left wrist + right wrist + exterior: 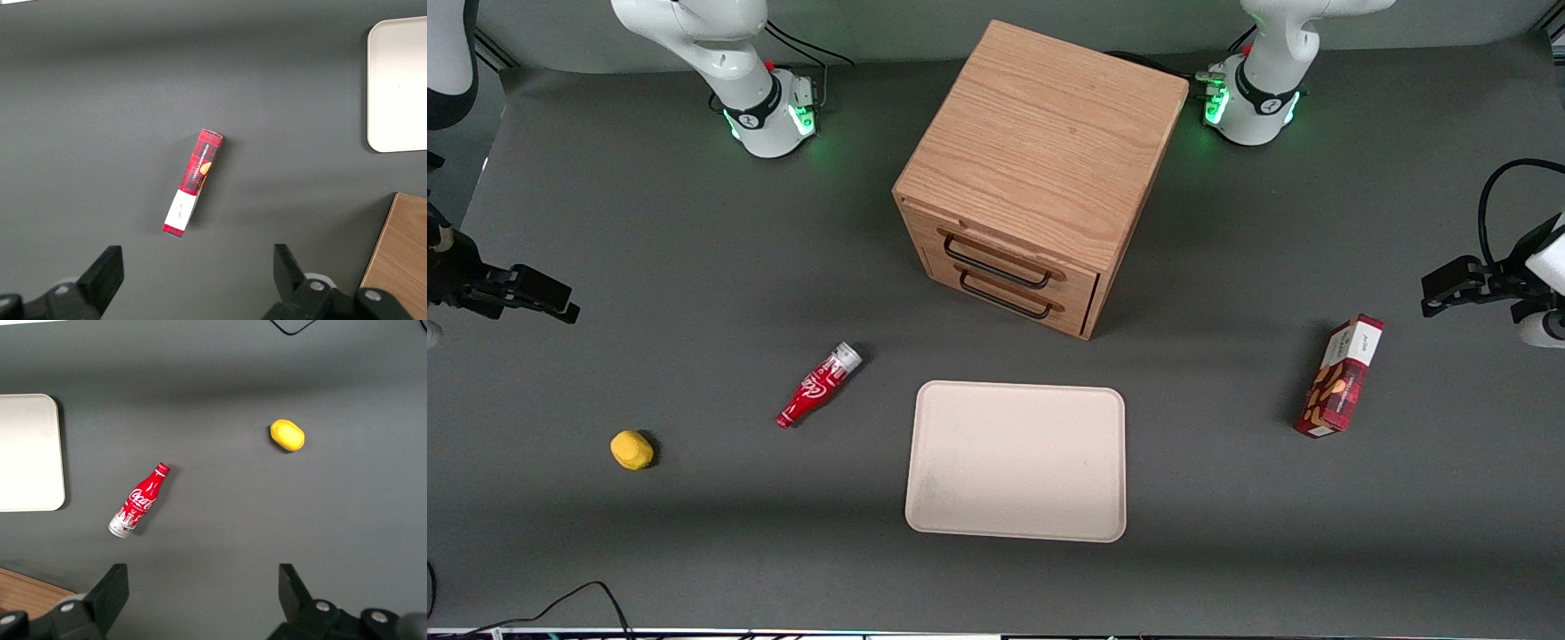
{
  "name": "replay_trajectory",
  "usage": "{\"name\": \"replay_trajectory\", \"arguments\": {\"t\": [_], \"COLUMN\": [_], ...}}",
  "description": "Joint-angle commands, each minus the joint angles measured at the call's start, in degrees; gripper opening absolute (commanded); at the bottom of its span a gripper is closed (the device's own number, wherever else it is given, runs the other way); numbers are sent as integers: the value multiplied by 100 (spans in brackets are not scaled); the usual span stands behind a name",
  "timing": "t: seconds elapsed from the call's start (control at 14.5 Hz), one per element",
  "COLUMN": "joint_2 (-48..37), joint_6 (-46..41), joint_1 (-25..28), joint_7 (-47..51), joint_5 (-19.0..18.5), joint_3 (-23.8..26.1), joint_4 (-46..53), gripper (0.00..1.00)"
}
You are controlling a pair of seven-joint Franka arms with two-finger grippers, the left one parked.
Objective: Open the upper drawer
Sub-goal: 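Move the right gripper toward the upper drawer's black handle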
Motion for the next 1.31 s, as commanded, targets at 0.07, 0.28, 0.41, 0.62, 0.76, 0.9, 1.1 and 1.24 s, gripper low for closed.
{"name": "replay_trajectory", "arguments": {"t": [0.07,0.28,0.41,0.62,0.76,0.9,1.1,1.24], "joint_2": [38,29,29,29,20,108,406,713], "joint_6": [-252,-471,-525,-525,-542,-542,-516,-463], "joint_1": [30,74,65,65,65,74,74,83], "joint_7": [25,-604,-1299,-2214,-2567,-2507,-2454,-2078], "joint_5": [-100,-83,-65,-47,-39,-39,-4,23], "joint_3": [-45,33,288,727,1139,1727,2562,3081], "joint_4": [179,222,223,205,161,161,144,135], "gripper": [100,100,100,100,100,100,100,100]}}
